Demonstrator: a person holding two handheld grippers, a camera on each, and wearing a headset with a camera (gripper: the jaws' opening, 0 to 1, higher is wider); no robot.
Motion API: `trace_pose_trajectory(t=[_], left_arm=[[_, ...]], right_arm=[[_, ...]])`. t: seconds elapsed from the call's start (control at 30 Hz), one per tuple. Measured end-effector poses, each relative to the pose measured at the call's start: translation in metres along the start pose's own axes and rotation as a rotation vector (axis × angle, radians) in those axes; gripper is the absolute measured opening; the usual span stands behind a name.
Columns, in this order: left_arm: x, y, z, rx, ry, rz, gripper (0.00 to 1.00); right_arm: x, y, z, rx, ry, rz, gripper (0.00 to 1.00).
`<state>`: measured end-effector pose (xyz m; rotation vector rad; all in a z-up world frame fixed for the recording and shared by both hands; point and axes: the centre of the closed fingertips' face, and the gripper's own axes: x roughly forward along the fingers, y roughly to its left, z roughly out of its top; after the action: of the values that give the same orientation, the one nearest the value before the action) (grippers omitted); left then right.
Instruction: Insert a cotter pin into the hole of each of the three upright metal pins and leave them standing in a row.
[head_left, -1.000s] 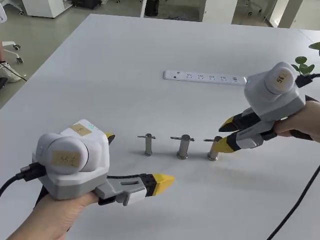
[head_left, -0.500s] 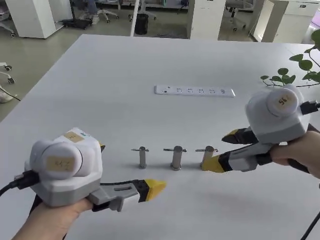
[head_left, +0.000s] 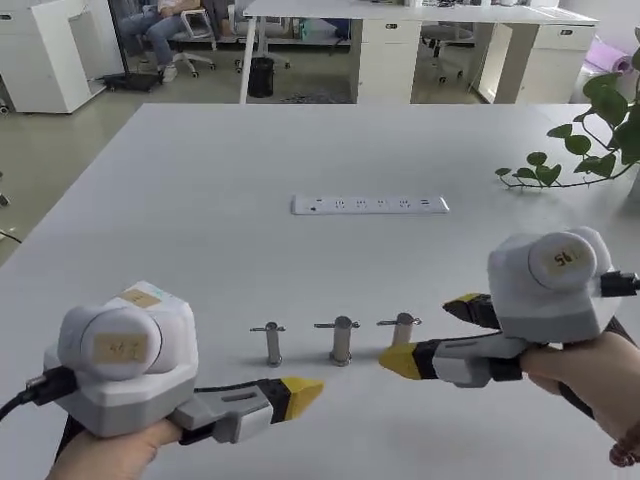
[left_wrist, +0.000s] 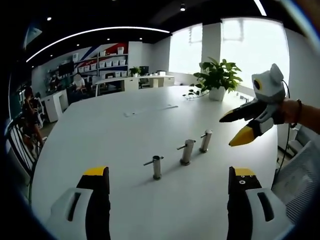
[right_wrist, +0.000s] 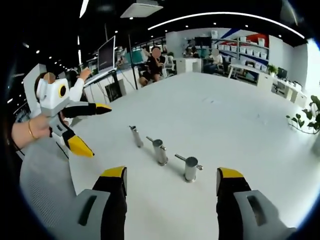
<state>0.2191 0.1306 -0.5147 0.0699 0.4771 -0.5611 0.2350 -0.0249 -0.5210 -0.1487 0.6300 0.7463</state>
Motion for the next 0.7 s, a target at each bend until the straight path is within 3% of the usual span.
trace_pose_trajectory(t=[0.2,0.3,0.37,0.5,0.7], left_arm=[[-0.002,0.004,0.001,-0.021,-0.014,0.019,0.99],[-0.003,0.004,-0.003,-0.017,-0.002,0.023,0.99],[-0.004,0.003,-0.005,-0.019,0.005,0.021,0.99],[-0.006,0.002,-0.007,-0.024,0.008,0.027,0.99],[-0.009,0.003,-0.008,-0.017,0.01,0.037,0.98]], right_arm=[[-0.001,0.003,-0.004,0.081,-0.044,-0.004,0.77],[-0.002,0.007,-0.005,0.071,-0.056,-0.007,0.78],[-0.002,0.004,-0.007,0.043,-0.051,-0.039,0.79],[-0.003,0.01,-0.007,0.115,-0.088,-0.006,0.8],[-0.007,0.013,-0.01,0.107,-0.096,-0.019,0.82]])
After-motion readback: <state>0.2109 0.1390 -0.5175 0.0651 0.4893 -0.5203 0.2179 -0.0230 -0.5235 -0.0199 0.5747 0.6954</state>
